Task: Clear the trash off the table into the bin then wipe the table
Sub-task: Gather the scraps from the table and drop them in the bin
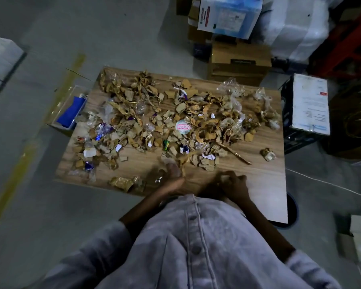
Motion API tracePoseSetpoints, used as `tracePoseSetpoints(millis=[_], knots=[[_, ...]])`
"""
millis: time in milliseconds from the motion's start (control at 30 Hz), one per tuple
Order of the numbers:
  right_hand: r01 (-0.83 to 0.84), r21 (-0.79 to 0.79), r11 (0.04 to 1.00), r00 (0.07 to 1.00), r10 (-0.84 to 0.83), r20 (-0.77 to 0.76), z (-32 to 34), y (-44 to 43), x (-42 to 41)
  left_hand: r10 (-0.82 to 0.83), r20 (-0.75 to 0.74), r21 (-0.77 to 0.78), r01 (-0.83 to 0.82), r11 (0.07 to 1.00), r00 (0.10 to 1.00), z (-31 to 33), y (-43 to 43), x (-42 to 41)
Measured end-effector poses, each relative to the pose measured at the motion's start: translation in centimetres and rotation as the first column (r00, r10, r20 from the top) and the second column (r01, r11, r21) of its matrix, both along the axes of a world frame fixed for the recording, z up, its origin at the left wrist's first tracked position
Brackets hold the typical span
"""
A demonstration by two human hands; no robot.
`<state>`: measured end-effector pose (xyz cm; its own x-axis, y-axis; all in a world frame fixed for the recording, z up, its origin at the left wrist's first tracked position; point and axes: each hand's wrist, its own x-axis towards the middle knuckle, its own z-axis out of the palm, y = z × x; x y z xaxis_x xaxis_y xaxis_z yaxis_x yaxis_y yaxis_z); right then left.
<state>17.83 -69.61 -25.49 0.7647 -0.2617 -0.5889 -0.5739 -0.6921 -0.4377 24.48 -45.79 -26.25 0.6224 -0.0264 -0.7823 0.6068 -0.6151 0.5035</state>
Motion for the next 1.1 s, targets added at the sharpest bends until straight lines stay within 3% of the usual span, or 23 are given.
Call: tracePoseSetpoints(millis=[67,167,333,433,600,700,767,833,900,933,1000,1100], knots=[[-0.21,-0.023,0.977,0.977,0.211,0.021,0.8,1.5,0.9,-0.088,0.006,-0.036,0.088,0.995,0.996,-0.3,-1.3,0.5],[-0.267,-0.009,0.964,0.959,0.266,0.093,1.0,3.7,2.7,-0.175,0.055,-0.095,0.18,0.979,0.983,1.5,-3.2,1.9],[-0.115,0.123,0.986,0.993,0.112,0.035,1.2,5.5,6.5,-0.151,0.005,-0.203,0.149,0.968,0.989,4.4,-4.6,3.9],[0.034,0.234,0.972,0.997,-0.048,0.055,2.1,6.0,8.2,-0.103,0.068,-0.253,0.117,0.96,0.992,5.4,-4.0,5.0],[0.115,0.384,0.916,0.927,-0.238,0.291,5.6,6.6,10.7,0.084,0.191,-0.43,0.006,0.903,0.978,7.7,-1.9,6.6],[0.172,0.415,0.893,0.874,-0.333,0.354,6.2,6.4,12.0,0.153,0.207,-0.487,-0.034,0.873,0.966,7.9,-0.1,7.8],[0.211,0.405,0.89,0.865,-0.363,0.347,5.6,6.2,12.3,0.143,0.265,-0.365,-0.038,0.93,0.954,6.8,1.6,8.0],[0.244,0.404,0.881,0.87,-0.383,0.309,4.9,6.3,12.0,0.025,0.406,-0.067,0.003,0.998,0.913,5.8,3.5,7.0],[0.238,0.423,0.874,0.879,-0.38,0.288,4.3,6.9,11.0,-0.09,0.445,0.27,-0.038,0.962,0.891,4.6,5.6,5.5],[0.239,0.424,0.873,0.884,-0.377,0.278,4.0,7.3,10.3,-0.071,0.399,0.369,-0.089,0.925,0.914,3.3,6.8,4.6],[0.231,0.421,0.877,0.908,-0.349,0.23,3.1,7.8,8.9,0.038,0.271,0.419,-0.154,0.895,0.962,0.8,9.1,3.2],[0.236,0.396,0.887,0.936,-0.317,0.153,1.6,8.4,7.2,0.138,0.177,0.35,-0.193,0.917,0.975,-6.2,12.3,2.3]])
